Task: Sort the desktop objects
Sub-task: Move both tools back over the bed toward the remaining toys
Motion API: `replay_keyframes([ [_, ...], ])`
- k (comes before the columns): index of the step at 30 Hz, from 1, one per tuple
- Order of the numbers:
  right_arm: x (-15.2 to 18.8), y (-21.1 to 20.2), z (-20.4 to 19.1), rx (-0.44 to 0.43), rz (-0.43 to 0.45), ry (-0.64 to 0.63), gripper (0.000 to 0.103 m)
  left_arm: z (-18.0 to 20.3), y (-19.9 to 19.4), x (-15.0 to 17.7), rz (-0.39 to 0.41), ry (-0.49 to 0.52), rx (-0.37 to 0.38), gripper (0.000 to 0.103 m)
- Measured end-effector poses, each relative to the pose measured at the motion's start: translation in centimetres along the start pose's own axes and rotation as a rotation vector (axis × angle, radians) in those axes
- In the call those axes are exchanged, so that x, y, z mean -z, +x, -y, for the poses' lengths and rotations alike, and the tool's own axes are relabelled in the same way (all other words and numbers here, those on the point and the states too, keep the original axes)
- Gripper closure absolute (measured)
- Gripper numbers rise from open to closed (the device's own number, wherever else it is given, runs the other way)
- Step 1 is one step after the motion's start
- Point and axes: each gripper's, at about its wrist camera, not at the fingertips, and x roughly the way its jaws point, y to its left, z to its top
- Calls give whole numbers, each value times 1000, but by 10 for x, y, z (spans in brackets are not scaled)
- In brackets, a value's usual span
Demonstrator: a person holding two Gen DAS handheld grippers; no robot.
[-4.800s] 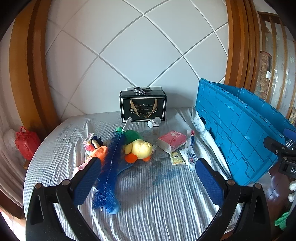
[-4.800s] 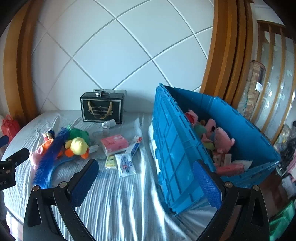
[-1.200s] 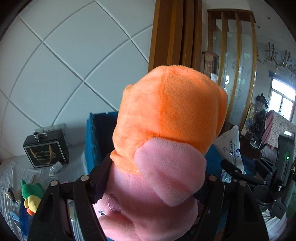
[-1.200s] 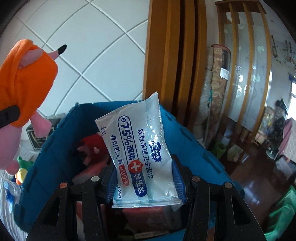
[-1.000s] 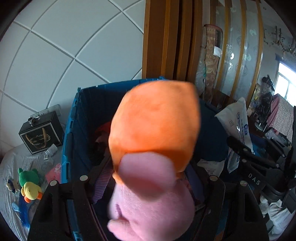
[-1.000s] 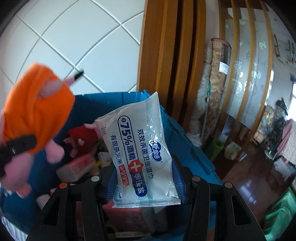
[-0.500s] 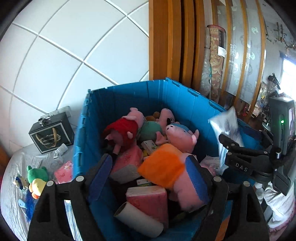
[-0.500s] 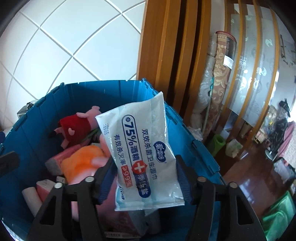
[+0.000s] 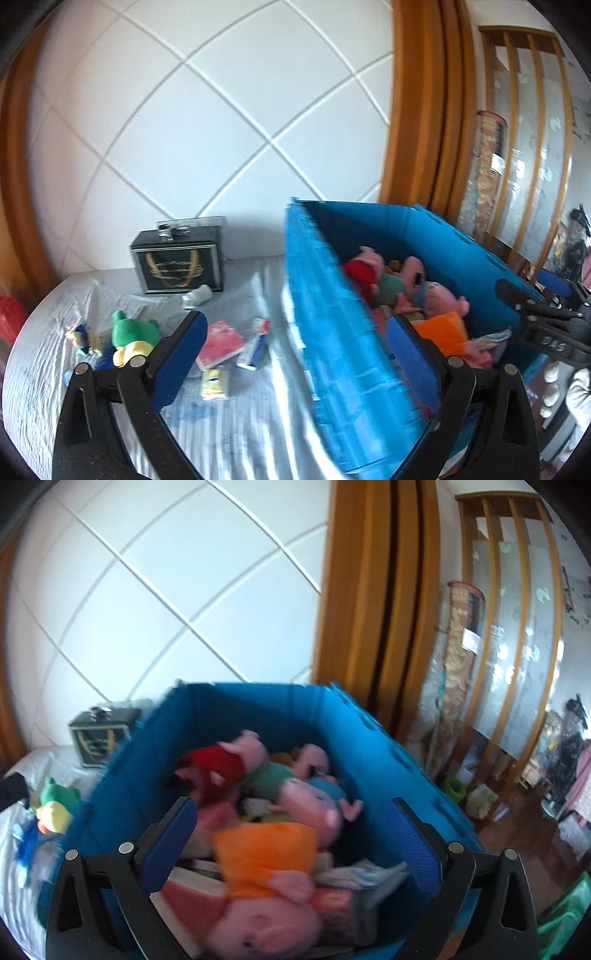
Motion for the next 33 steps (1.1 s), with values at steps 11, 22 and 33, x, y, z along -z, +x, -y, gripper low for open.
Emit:
replay_keyframes([
  [11,-18,-11,-162,-201,36,-55,0,-184,-2,36,-31,-143,-165,4],
  [22,34,65,-273,-268,-195,-104,0,-347,32,127,-250,-302,-402,4],
  [33,81,162,-336,-294,-427,-131,0,-407,108,174,-372,-310,-409,4],
])
